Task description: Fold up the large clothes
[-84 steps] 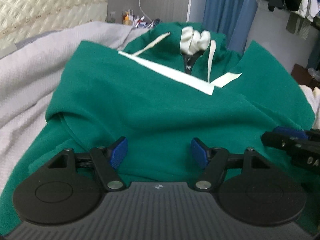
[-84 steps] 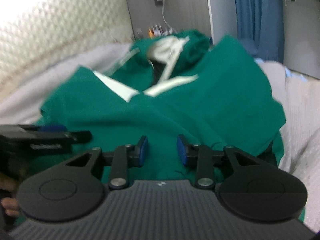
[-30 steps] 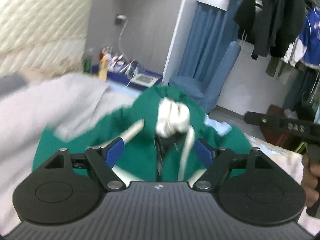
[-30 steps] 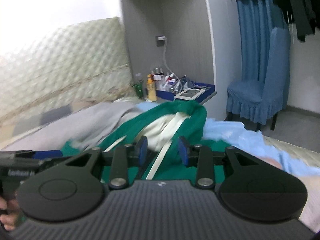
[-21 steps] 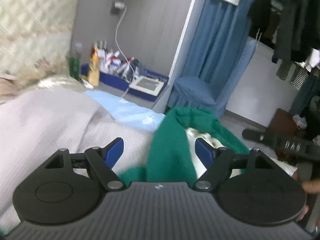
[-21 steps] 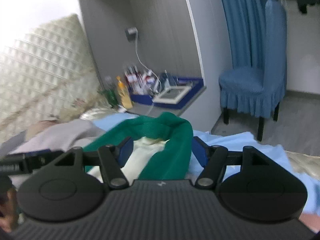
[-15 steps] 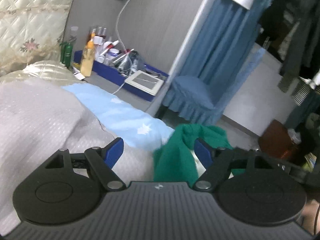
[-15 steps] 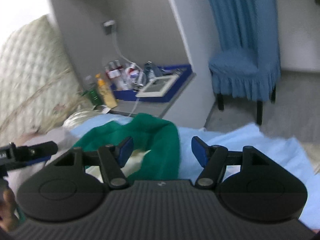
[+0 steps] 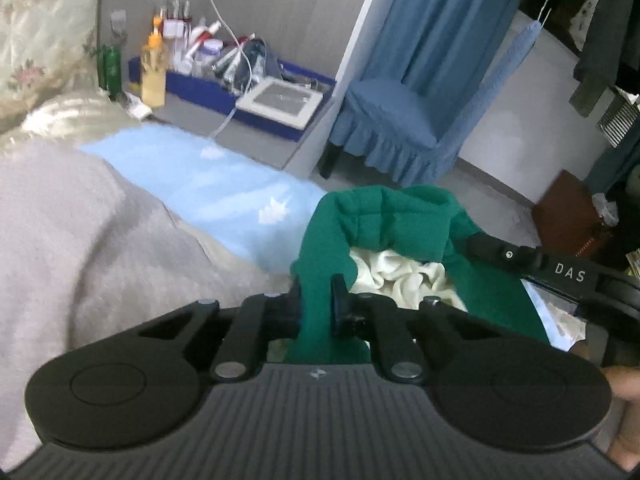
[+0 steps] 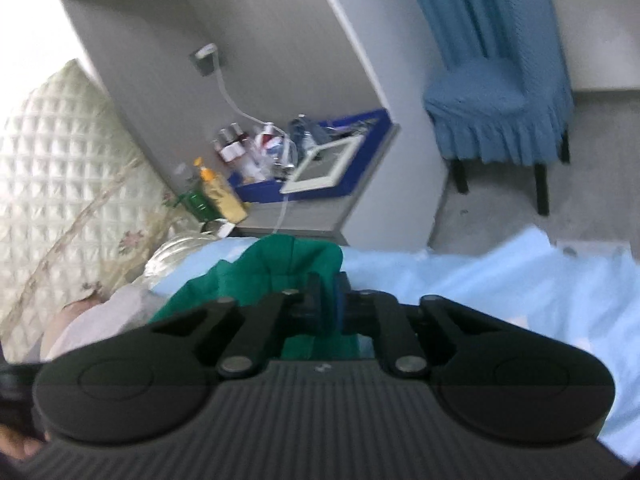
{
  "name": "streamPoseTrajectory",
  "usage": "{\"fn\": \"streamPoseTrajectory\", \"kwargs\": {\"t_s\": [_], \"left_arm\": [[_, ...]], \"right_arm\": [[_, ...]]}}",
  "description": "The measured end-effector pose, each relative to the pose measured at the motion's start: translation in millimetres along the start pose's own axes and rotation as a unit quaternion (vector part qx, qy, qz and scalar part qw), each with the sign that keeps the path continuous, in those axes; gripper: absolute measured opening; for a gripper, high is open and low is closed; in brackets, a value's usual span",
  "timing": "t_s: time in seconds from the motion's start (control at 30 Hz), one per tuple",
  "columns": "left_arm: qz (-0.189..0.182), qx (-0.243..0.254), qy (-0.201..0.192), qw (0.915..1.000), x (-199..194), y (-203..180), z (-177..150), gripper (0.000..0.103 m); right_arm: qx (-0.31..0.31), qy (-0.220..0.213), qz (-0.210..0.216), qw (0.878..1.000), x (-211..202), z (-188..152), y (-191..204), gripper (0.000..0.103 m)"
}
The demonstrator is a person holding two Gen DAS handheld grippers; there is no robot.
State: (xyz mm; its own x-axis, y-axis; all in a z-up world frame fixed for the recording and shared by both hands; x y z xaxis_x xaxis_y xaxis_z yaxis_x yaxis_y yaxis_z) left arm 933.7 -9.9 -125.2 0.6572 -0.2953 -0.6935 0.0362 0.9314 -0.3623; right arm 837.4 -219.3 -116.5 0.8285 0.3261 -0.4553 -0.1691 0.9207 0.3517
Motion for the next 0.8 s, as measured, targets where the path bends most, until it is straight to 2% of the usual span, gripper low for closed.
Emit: {"fn": "streamPoseTrajectory", "kwargs": {"t_s": [0.23, 0.47, 0.63, 0.8], "left_arm": [[-0.007, 0.021, -0.059, 0.998, -83, -5, 10, 0.013], [-0.019, 0.049, -0.119, 0.9915, -207, -8, -11, 0.012], [-0.043, 0.029, -0.157, 0.9863, -311, -5, -71, 0.012], [-0.05, 0.017, -0.176, 0.983, -395, -8, -155, 0.011]], "right_arm": [[-0.024, -0.057, 0.031, 0.998, -52, 33, 25, 0.007], [-0.076, -0.131, 0.077, 0.986, -155, 45, 68, 0.006], [-0.133, -0.187, 0.098, 0.968, -260, 15, 101, 0.006], [-0.179, -0.21, 0.103, 0.956, -359, -36, 128, 0.006]]}}
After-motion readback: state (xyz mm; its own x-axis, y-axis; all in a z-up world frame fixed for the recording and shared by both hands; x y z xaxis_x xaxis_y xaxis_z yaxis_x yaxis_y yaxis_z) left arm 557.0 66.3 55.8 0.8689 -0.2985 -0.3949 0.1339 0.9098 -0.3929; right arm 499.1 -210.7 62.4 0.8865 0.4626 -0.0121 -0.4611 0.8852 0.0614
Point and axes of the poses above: each gripper's, at about its wrist camera, not at the fingertips, and x roughly the way its jaws point, y to its left, z to its top, the point moved 1 cm from there along x, roughly the way its jaws point, and after that the axes turned 9 degrees about -x, right-handed, at the moved point
